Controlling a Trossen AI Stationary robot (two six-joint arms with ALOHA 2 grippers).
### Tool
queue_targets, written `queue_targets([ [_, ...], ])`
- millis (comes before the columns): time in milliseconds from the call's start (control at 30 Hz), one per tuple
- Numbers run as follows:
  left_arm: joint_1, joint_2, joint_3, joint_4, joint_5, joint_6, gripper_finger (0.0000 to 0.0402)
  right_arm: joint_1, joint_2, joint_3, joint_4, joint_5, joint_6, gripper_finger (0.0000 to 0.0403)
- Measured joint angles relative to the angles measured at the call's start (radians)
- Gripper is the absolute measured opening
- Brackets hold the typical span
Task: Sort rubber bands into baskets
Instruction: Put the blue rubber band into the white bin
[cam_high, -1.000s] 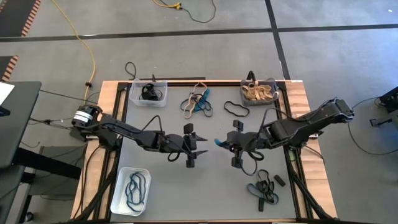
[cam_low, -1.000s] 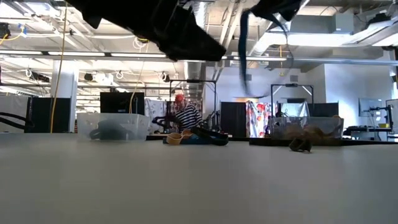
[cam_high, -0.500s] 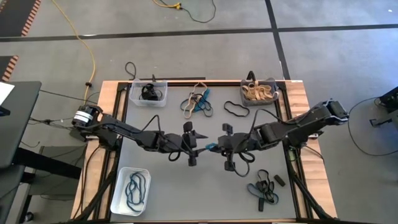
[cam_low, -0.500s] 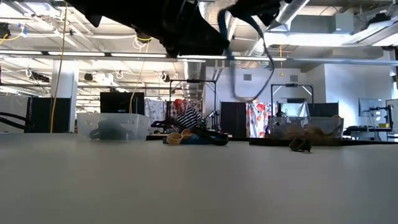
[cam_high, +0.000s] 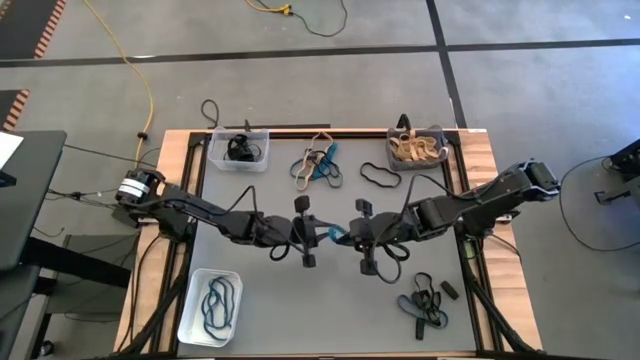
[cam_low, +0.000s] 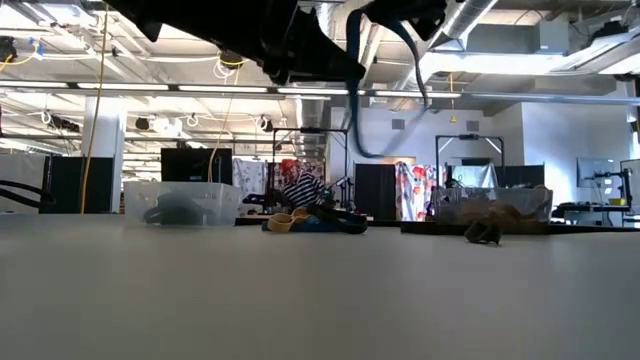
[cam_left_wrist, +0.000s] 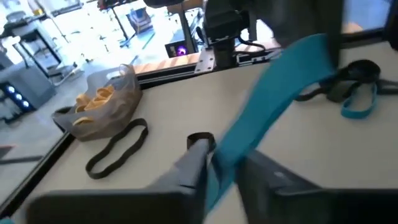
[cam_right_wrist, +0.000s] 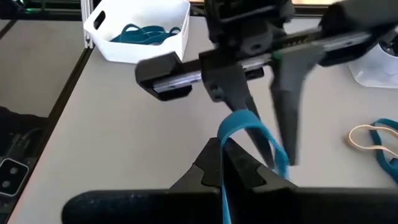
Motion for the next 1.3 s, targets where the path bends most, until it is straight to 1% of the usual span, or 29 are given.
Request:
queue_targets([
  [33,-0.003,0.000,0.000,0.000,0.000,0.015,0.0030,0.000,0.000,0.000,-0.004,0.000,0.000,0.0025],
  [67,-0.006,-0.002,0.000,0.000,0.000,0.030,0.0016,0.002,0.000,0.000,-0.009,0.000,0.004,0.0025],
  [167,-0.014,-0.010,0.000,0.003,-0.028,0.078,0.0005,0.007,0.000,0.000,-0.013,-0.005,0.008,0.0026],
  [267,-0.027,-0.043,0.001,-0.043,-0.058,0.123,0.0001,0.015,0.000,0.000,-0.016,-0.003,0.008,0.0045],
  [367,-0.052,-0.102,0.010,-0.150,-0.088,0.145,0.0000,0.021,0.000,0.000,-0.036,-0.002,0.008,0.0084],
  [500,-0.099,-0.210,0.015,-0.309,-0.133,0.143,0.0000,0.021,0.000,0.000,-0.065,0.002,0.008,0.0155],
  [600,-0.150,-0.310,0.016,-0.462,-0.123,0.112,0.0000,0.021,0.000,0.000,-0.072,0.003,-0.002,0.0208],
  [667,-0.189,-0.379,0.016,-0.574,-0.100,0.061,0.0000,0.026,0.000,0.000,-0.074,0.006,-0.016,0.0235],
  [733,-0.234,-0.449,0.016,-0.667,-0.076,-0.006,0.0000,0.026,0.000,0.000,-0.076,0.006,-0.026,0.0251],
  [900,-0.362,-0.602,0.016,-0.875,0.018,-0.190,0.0000,0.015,0.000,0.000,-0.106,0.006,-0.045,0.0259],
  [1000,-0.451,-0.669,0.016,-0.947,0.057,-0.310,0.0000,0.002,0.000,0.000,-0.136,0.009,-0.044,0.0259],
  [1133,-0.559,-0.719,0.016,-1.049,0.084,-0.522,0.0000,-0.003,0.000,0.000,-0.185,0.010,-0.024,0.0259],
  [1300,-0.672,-0.719,0.016,-1.159,0.105,-0.782,0.0000,-0.003,0.000,0.000,-0.247,0.009,0.001,0.0259],
])
